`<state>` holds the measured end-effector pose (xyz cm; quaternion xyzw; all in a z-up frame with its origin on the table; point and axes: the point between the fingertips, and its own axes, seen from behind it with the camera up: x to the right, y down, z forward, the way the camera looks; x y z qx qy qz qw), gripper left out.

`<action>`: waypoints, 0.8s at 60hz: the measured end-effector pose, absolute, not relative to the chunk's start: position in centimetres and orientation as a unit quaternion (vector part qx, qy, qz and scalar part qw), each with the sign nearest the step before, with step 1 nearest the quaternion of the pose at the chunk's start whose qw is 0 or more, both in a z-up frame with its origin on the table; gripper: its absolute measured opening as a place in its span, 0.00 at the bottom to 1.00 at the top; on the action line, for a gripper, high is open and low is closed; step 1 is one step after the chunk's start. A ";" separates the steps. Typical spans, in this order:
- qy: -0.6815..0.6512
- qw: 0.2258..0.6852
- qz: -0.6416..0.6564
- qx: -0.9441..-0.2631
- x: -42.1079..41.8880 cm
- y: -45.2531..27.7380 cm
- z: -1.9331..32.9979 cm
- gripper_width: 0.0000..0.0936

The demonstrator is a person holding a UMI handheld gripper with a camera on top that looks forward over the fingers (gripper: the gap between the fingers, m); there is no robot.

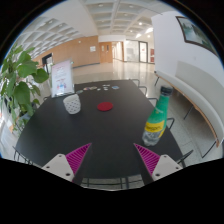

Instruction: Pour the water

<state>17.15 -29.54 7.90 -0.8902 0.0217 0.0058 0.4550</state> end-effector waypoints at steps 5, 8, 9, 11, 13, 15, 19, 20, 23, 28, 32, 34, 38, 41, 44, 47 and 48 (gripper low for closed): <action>0.023 0.466 -0.024 -0.884 21.0 -28.9 7.3 0.91; 0.027 0.470 -0.045 -0.881 23.3 -28.5 6.7 0.91; 0.029 0.474 -0.049 -0.879 24.0 -28.3 6.6 0.91; 0.034 0.483 -0.053 -0.873 25.1 -27.8 6.4 0.90; 0.040 0.491 -0.058 -0.868 26.2 -27.4 6.4 0.90; 0.047 0.498 -0.064 -0.863 27.2 -26.9 6.3 0.90; 0.056 0.518 -0.075 -0.850 28.6 -25.4 6.4 0.91; 0.058 0.523 -0.078 -0.847 29.0 -25.1 6.4 0.90; 0.060 0.536 -0.082 -0.838 30.6 -24.3 6.5 0.90; 0.060 0.557 -0.092 -0.823 31.3 -21.5 6.6 0.90; 0.058 0.577 -0.091 -0.810 31.7 -20.1 6.7 0.87; 0.057 0.586 -0.090 -0.803 31.8 -19.4 6.8 0.83; 0.061 0.600 -0.091 -0.793 32.2 -18.6 6.9 0.61; 0.067 0.609 -0.088 -0.785 32.2 -18.2 7.0 0.59; 0.070 0.614 -0.088 -0.781 32.2 -18.0 7.2 0.55; 0.078 0.613 -0.094 -0.780 32.5 -18.1 7.2 0.52; 0.082 0.613 -0.097 -0.780 32.7 -18.1 7.2 0.50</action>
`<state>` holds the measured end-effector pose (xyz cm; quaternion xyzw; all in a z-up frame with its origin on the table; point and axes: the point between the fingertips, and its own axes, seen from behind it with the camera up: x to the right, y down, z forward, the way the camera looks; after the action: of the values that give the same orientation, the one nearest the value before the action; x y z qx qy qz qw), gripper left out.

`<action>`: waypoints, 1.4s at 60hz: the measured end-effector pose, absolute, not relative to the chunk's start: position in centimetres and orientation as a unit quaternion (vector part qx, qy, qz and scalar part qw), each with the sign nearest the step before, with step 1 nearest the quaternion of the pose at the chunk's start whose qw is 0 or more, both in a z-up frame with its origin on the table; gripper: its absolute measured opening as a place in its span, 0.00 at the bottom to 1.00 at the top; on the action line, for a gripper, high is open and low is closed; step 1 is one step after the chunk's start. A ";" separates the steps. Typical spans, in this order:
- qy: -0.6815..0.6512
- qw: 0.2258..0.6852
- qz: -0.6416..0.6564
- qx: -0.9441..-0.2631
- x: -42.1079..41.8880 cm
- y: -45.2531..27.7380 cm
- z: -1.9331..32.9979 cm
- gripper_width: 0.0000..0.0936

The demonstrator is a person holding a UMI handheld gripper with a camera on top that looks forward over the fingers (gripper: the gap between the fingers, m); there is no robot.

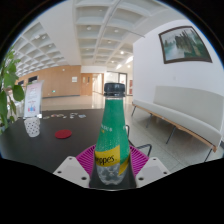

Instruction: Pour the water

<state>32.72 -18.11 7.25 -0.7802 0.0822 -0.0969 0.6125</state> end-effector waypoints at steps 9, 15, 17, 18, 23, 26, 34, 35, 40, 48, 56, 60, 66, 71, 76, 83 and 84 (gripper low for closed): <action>0.079 0.614 -0.152 -0.770 34.3 -18.7 9.9 0.45; 0.064 0.607 -0.236 -0.756 36.4 -18.7 14.0 0.45; 0.052 0.604 -0.282 -0.744 37.3 -18.7 16.2 0.45; 0.045 0.603 -0.306 -0.736 37.7 -18.6 17.5 0.45; 0.010 0.590 -0.408 -0.697 38.4 -17.6 23.5 0.45; -0.017 0.589 -0.455 -0.667 38.1 -16.2 27.6 0.45; -0.136 0.574 -0.577 -0.566 32.2 -10.9 36.4 0.45; -0.154 0.570 -0.590 -0.550 31.6 -10.4 37.6 0.45; -0.245 0.540 -0.656 -0.466 25.3 -7.2 41.0 0.45; -0.385 0.481 -0.712 -0.336 14.7 -1.6 40.0 0.45; -0.488 0.423 -0.721 -0.251 7.1 2.6 34.2 0.46; -0.538 0.395 -0.714 -0.211 3.8 3.9 30.2 0.45; -0.590 0.359 -0.704 -0.165 0.9 5.4 25.1 0.45; -0.607 0.339 -0.700 -0.164 2.0 6.1 22.9 0.45; -0.606 0.341 -0.699 -0.167 1.4 6.3 22.9 0.45; -0.565 0.412 -0.683 -0.213 1.9 6.0 26.4 0.45; -0.553 0.428 -0.677 -0.227 1.9 5.9 27.3 0.45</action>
<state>1.88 5.86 27.28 -0.2271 -0.5535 -0.6773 0.4281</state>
